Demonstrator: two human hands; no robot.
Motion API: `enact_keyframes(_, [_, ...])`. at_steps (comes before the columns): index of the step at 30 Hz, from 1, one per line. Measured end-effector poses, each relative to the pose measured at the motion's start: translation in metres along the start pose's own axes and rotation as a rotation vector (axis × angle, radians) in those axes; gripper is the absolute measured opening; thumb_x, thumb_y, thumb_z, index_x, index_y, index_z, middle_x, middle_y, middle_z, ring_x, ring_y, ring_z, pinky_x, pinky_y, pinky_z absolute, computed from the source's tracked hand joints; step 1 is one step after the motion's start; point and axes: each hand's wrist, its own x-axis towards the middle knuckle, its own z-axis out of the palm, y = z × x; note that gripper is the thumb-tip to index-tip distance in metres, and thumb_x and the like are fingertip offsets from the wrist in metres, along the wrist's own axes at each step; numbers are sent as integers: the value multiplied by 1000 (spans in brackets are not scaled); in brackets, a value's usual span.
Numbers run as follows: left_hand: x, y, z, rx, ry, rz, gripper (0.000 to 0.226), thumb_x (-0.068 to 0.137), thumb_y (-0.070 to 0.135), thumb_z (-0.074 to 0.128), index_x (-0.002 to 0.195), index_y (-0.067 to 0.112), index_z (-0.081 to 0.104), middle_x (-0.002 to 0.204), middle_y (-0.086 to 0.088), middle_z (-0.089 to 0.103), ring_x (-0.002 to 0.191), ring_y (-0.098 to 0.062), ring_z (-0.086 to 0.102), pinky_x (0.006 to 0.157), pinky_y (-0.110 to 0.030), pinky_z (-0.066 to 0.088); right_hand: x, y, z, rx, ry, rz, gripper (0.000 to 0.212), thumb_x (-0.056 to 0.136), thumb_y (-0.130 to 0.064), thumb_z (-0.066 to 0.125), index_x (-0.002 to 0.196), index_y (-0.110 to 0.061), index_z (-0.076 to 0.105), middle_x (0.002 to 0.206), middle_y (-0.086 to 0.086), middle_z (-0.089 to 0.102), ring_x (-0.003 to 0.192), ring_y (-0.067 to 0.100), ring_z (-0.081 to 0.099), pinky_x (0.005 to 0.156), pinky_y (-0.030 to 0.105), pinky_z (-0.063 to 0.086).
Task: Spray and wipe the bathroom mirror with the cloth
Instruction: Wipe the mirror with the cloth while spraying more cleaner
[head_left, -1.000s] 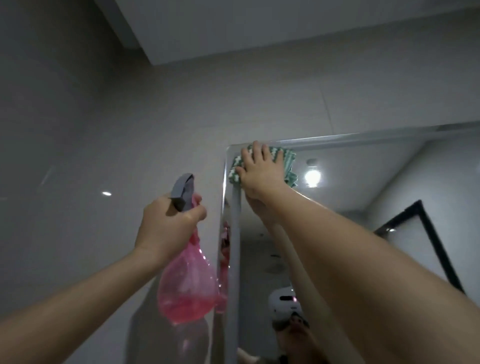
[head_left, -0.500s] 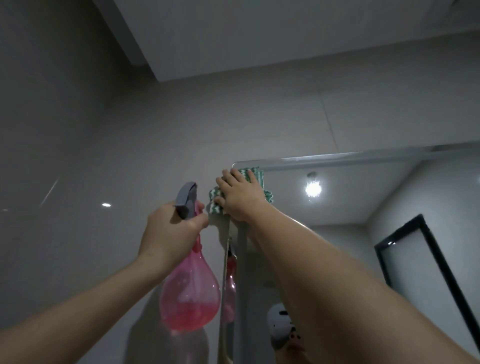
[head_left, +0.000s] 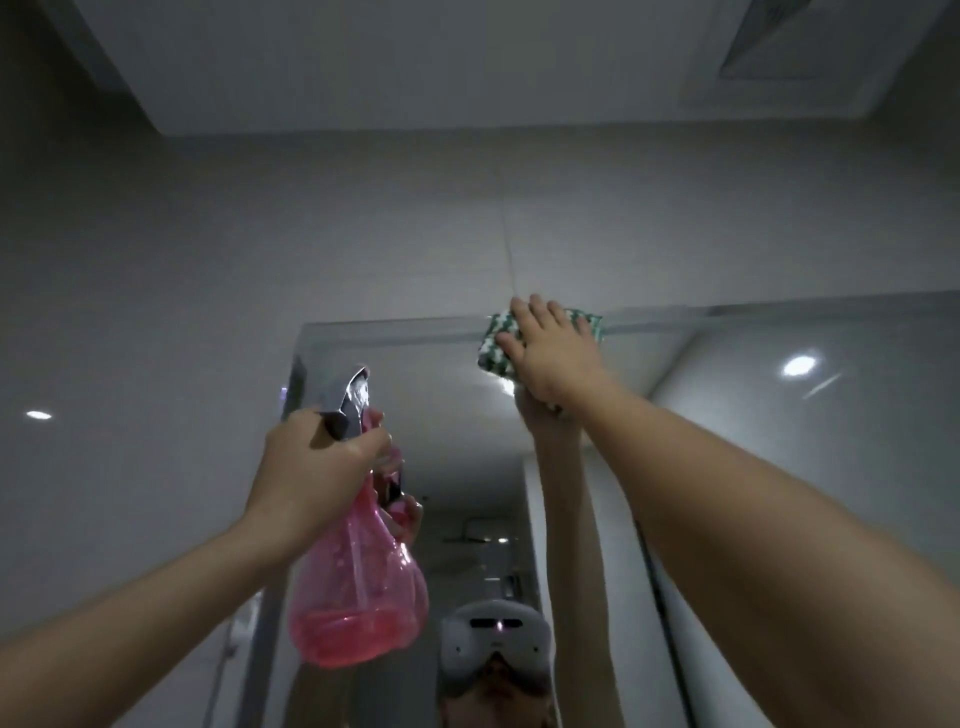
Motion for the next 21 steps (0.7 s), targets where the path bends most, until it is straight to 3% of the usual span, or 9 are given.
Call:
enact_keyframes(5, [-18, 17, 57, -35, -92, 26, 13, 80, 2, 64, 72, 12, 66, 59, -1, 56, 39, 0, 51, 36, -9, 34, -29, 96, -20, -22, -9, 134, 59, 101, -47, 19, 152, -22, 3, 160, 3, 0, 146, 22, 3, 117, 46, 3])
enact_keyframes(9, [-32, 32, 93, -41, -189, 61, 14, 86, 1, 58, 73, 6, 62, 62, -8, 54, 35, -3, 52, 34, -9, 34, -50, 143, -27, -39, -9, 191, 59, 101, -47, 19, 152, -21, 4, 160, 4, 1, 146, 22, 4, 117, 46, 3])
enact_keyframes(12, [-43, 39, 117, -71, -226, 52, 7, 86, 2, 59, 83, 2, 65, 82, -25, 65, 50, -9, 60, 39, -10, 41, -67, 152, -24, -64, 9, 164, 58, 101, -46, 19, 152, -19, 7, 159, 5, 5, 146, 22, 5, 116, 46, 3])
enact_keyframes(16, [-70, 36, 139, -90, -249, 13, 8, 83, 3, 62, 87, -4, 65, 91, -30, 66, 67, -34, 67, 55, -28, 58, -106, 150, -16, -43, -9, 92, 58, 101, -46, 17, 152, -20, 4, 159, 5, 2, 146, 23, 2, 116, 46, 0])
enact_keyframes(19, [-103, 34, 147, -122, -288, -58, 8, 80, 8, 64, 86, 4, 67, 89, -24, 68, 70, -38, 68, 70, -54, 58, -154, 147, -11, -34, -47, 31, 59, 101, -47, 17, 152, -22, 2, 159, 3, -1, 146, 22, -1, 117, 46, -2])
enact_keyframes(21, [-131, 33, 151, -125, -270, -107, 8, 75, 15, 67, 82, 18, 70, 90, -15, 71, 75, -34, 70, 72, -53, 57, -189, 144, -6, -42, -78, -13, 59, 101, -48, 18, 151, -24, 1, 159, 2, -2, 146, 21, -2, 118, 45, -3])
